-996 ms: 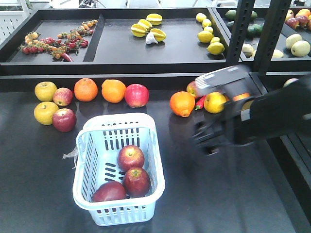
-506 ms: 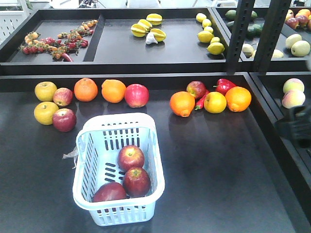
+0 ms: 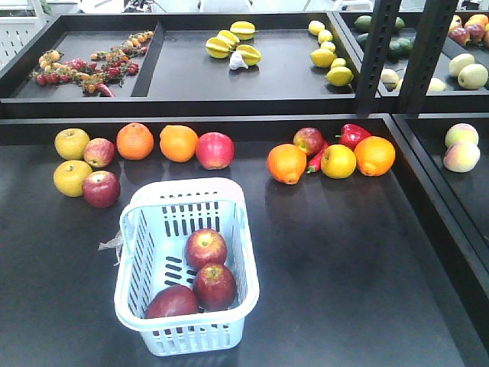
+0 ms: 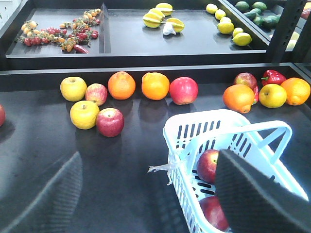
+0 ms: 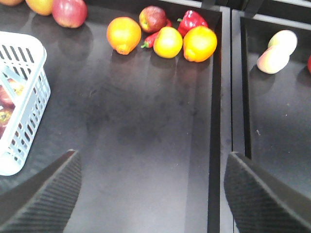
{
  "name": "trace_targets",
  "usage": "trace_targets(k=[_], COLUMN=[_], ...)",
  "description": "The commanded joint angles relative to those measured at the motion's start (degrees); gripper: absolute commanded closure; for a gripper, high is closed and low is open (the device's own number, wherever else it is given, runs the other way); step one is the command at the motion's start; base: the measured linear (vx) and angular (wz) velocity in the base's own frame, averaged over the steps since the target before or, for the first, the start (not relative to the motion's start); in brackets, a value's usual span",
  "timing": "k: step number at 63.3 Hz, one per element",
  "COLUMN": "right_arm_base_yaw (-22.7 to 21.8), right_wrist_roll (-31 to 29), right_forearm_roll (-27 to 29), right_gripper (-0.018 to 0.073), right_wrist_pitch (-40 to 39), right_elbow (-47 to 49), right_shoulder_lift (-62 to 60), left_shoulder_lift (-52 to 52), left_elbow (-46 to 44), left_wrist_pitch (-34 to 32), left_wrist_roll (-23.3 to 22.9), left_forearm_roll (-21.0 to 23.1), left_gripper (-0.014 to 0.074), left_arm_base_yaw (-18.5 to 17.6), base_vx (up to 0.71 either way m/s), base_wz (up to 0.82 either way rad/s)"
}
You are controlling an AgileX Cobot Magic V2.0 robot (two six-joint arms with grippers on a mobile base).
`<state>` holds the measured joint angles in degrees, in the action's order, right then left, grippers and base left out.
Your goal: Pick three apples into basket with both arms
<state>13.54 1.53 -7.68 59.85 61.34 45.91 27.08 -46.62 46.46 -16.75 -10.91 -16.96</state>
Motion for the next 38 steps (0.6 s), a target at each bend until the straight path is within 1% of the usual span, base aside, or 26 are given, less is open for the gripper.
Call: trace_targets(k=[1,7,15,28,38], right_arm_base_yaw=[-0.42,-0.42,-0.42,-0.42,-0.42], right_wrist_roll=[0.49,2.37,2.75,2.75,2.70], right_forearm_roll=[-1.35,-1.53,-2.23,-2.45,-2.45], right_gripper=[-0.0011,-0.0011,-0.0011,-0.0011,-0.0008], right_wrist_pitch=[-5.96,-9.30,-14.27,-16.99,-17.08], right_elbow=[-2.18,-7.29,-12.09,-12.57,-12.57], right_shoulder_lift=[-1.69,-3.61,-6.07,-7.22,-7.22], left_shoulder_lift=[0.46,0.46,0.46,0.46,0.46], left_elbow=[-1.61,-1.61,-1.61,-1.61,-1.61], left_wrist_pitch=[-3.66,-3.66,-3.66,-3.66,-3.66], left_wrist_roll=[-0.43,-0.43,-0.43,-0.43,-0.43], left_forearm_roll=[-0.53,-0.53,-0.53,-0.53,-0.53], left_gripper=[0.0063,0.0063,0.0063,0.0063,0.0063], left_arm_base_yaw=[-0.01,-0.01,-0.01,-0.01,-0.01], base_vx=[0.00,0.00,0.00,0.00,0.00], base_wz=[0.00,0.00,0.00,0.00,0.00])
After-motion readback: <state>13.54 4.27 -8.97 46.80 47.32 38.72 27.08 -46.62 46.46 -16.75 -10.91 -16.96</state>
